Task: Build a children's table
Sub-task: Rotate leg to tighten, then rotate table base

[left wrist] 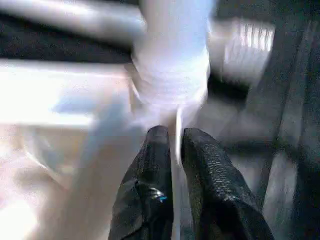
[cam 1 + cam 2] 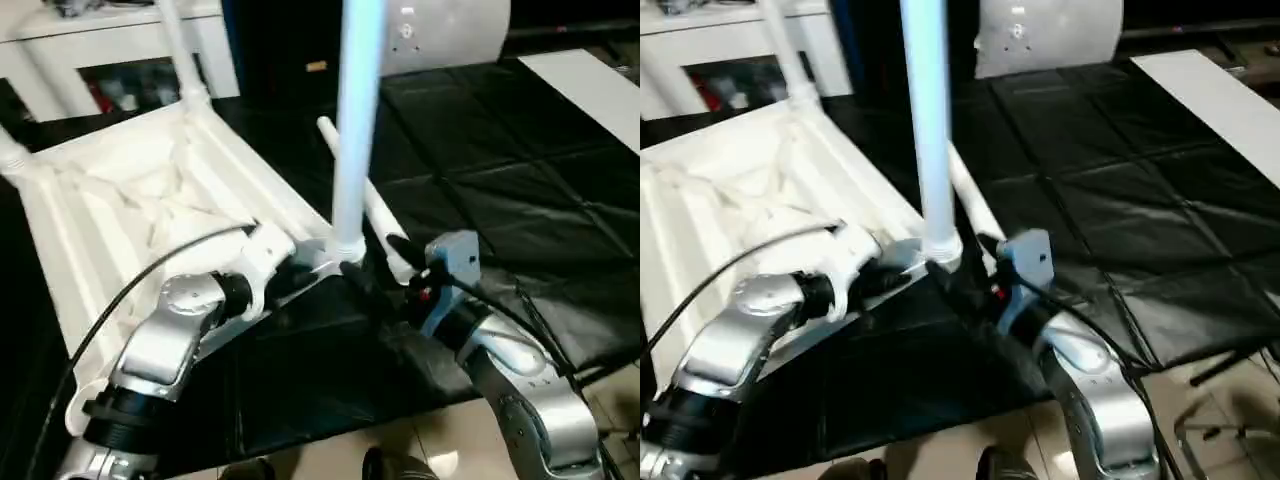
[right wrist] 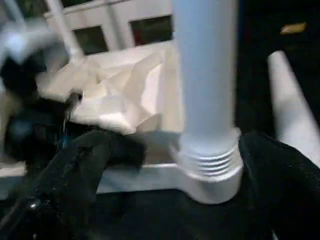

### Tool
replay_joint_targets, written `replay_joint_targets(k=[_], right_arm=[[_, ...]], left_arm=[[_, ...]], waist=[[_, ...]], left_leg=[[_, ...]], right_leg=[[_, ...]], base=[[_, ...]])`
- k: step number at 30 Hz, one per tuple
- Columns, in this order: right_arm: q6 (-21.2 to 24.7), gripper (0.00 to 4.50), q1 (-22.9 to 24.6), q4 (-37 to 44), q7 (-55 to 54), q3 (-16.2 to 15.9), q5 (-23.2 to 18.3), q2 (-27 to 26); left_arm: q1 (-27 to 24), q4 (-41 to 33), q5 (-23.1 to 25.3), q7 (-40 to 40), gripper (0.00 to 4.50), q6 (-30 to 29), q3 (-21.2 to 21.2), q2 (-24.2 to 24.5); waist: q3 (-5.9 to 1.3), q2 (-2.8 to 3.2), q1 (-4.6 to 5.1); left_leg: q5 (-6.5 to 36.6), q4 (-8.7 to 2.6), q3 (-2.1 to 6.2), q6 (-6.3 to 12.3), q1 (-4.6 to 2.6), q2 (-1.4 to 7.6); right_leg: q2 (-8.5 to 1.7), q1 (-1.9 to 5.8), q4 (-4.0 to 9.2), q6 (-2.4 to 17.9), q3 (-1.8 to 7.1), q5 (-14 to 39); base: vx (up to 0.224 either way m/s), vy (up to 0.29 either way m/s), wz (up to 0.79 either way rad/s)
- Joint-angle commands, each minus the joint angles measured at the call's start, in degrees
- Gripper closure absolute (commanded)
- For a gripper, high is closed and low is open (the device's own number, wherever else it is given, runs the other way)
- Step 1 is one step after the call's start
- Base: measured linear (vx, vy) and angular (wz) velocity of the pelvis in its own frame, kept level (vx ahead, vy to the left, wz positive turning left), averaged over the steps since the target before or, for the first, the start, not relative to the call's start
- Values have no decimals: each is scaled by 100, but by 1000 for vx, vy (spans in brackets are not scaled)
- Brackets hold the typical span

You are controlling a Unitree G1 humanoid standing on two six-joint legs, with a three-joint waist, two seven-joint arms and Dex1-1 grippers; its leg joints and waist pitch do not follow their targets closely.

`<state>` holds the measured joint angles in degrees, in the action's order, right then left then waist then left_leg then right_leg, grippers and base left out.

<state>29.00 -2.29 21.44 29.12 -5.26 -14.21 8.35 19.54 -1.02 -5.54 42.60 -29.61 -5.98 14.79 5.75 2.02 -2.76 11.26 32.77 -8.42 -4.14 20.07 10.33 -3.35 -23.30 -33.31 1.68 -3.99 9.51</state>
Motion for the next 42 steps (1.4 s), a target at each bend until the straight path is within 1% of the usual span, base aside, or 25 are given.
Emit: replay_joint_targets(k=[1,2,3,4,5,6,7,9,10,11,12,14,15,16,19,21,22,28,31,33,36,37,38,41,42], right_arm=[[190,0,35,256,69,-104,-142,67],[190,0,35,256,69,-104,-142,67],[273,0,45,210,67,-256,-29,131],[326,0,33,159,61,-344,47,168],[373,0,16,101,62,-416,106,196],[416,0,-9,38,56,-493,153,219],[440,0,-26,-2,52,-540,180,233],[518,0,-197,-314,-33,-711,314,191],[503,0,-324,-556,-86,-803,415,123],[517,0,-353,-604,-101,-821,427,105],[641,0,-547,-930,-208,-937,503,-26],[636,0,-715,-1197,-304,-1043,578,-129],[698,0,-792,-1326,-389,-1060,585,-203],[735,0,-859,-1433,-440,-1094,614,-242],[748,0,-998,-1675,-508,-1163,710,-290],[653,0,-1132,-1951,-563,-1176,799,-344],[628,0,-1162,-2014,-576,-1173,815,-363],[507,0,-1323,-2346,-665,-1169,843,-478],[426,0,-1377,-2508,-688,-1181,874,-525],[381,0,-1400,-2584,-681,-1188,900,-553],[242,0,-1510,-2809,-677,-1179,925,-609],[173,0,-1572,-2915,-685,-1166,925,-633],[128,0,-1613,-2983,-691,-1157,924,-648],[14,0,-1728,-3182,-711,-1118,921,-687],[-68,0,-1839,-3371,-727,-1080,917,-726]], left_arm=[[-16,-201,-231,-140,357,-92,268,-36],[-16,-201,-231,-140,352,-92,268,-36],[42,-278,-426,-318,352,-355,646,-77],[69,-303,-455,-380,352,-442,793,-23],[87,-318,-433,-434,352,-487,889,47],[96,-348,-366,-512,352,-528,965,156],[100,-368,-321,-567,352,-555,1012,223],[65,-439,21,-771,368,-699,1111,625],[8,-453,295,-850,368,-713,1121,912],[-8,-457,351,-867,368,-719,1119,977],[-122,-485,701,-967,382,-774,1115,1385],[-242,-548,798,-1010,404,-883,1174,1605],[-307,-579,825,-1056,409,-962,1225,1685],[-384,-598,880,-1091,413,-994,1239,1801],[-571,-608,1050,-1181,434,-1019,1241,2092],[-701,-667,1066,-1268,444,-1111,1332,2181],[-730,-681,1082,-1286,444,-1126,1343,2200],[-926,-801,1298,-1472,444,-1305,1331,2313],[-1046,-817,1306,-1414,444,-1493,1188,2429],[-1102,-839,1290,-1352,444,-1607,1100,2455],[-1226,-885,1328,-1204,444,-1889,885,2540],[-1279,-913,1326,-1163,444,-1964,842,2573],[-1313,-933,1320,-1141,444,-2007,821,2591],[-1377,-1005,1230,-1050,444,-2076,789,2602],[-1396,-1119,1019,-897,444,-2187,773,2527]], waist=[[-502,-73,-57],[-503,-64,-65],[-509,-49,-76],[-509,-47,-91],[-519,-64,-88],[-516,-52,-93],[-517,-62,-89],[-519,-55,-95],[-516,-34,-81],[-507,-27,-54],[-509,10,-75],[-500,-33,-40],[-497,-9,-62],[-500,2,-70],[-512,26,-130],[-519,40,-146],[-517,20,-163],[-520,15,-211],[-516,13,-203],[-523,34,-208],[-525,20,-203],[-528,54,-200],[-518,45,-190],[-509,52,-192],[-511,45,-196]], left_leg=[[433,-295,-9,359,67,201],[445,-297,-6,354,69,195],[518,-299,-7,319,53,202],[610,-302,0,274,44,197],[672,-301,10,225,49,191],[718,-308,14,212,45,188],[804,-306,18,179,40,185],[910,-316,31,132,21,192],[989,-327,50,103,28,191],[1087,-332,54,54,32,183],[1162,-317,51,29,-5,189],[1281,-336,64,-19,18,173],[1350,-311,50,-57,-42,177],[1354,-320,62,-90,-13,190],[1427,-324,62,-139,-45,204],[1502,-335,74,-195,-41,210],[1569,-339,76,-219,-44,211],[1670,-341,80,-234,-30,199],[1728,-342,83,-229,-26,194],[1708,-337,85,-234,-34,196],[1724,-340,86,-229,-30,197],[1791,-336,89,-239,-36,200],[1822,-342,90,-237,-26,198],[1899,-341,89,-240,-37,196],[1931,-340,93,-239,-44,195]], right_leg=[[-429,392,328,1086,291,1225],[-429,395,323,1057,291,1256],[-426,372,334,995,289,1343],[-423,368,359,963,280,1453],[-412,373,353,912,274,1524],[-412,369,364,879,274,1584],[-408,364,370,836,275,1676],[-404,347,370,786,272,1816],[-399,340,361,773,269,1857],[-396,342,366,739,266,1954],[-405,305,376,738,272,2005],[-401,318,364,741,272,2147],[-413,261,383,750,289,2256],[-421,280,357,800,291,2208],[-403,242,331,839,305,1932],[-394,249,296,886,298,1748],[-399,252,293,919,299,1690],[-416,263,296,872,310,1777],[-422,258,311,827,305,1927],[-419,248,305,842,310,1881],[-416,249,292,887,309,1832],[-421,236,295,901,308,1858],[-418,240,296,906,306,1882],[-419,239,321,898,303,1998],[-434,238,327,891,302,2090]], base=[[0,0,0],[0,0,0],[0,0,0],[0,0,0],[0,0,0],[0,0,0],[0,0,0],[0,0,0],[0,0,0],[0,0,0],[0,0,0],[0,0,0],[0,0,0],[0,0,0],[0,0,0],[0,0,0],[0,0,0],[0,0,0],[0,0,0],[0,0,0],[0,0,0],[0,0,0],[0,0,0],[0,0,0],[0,0,0]])
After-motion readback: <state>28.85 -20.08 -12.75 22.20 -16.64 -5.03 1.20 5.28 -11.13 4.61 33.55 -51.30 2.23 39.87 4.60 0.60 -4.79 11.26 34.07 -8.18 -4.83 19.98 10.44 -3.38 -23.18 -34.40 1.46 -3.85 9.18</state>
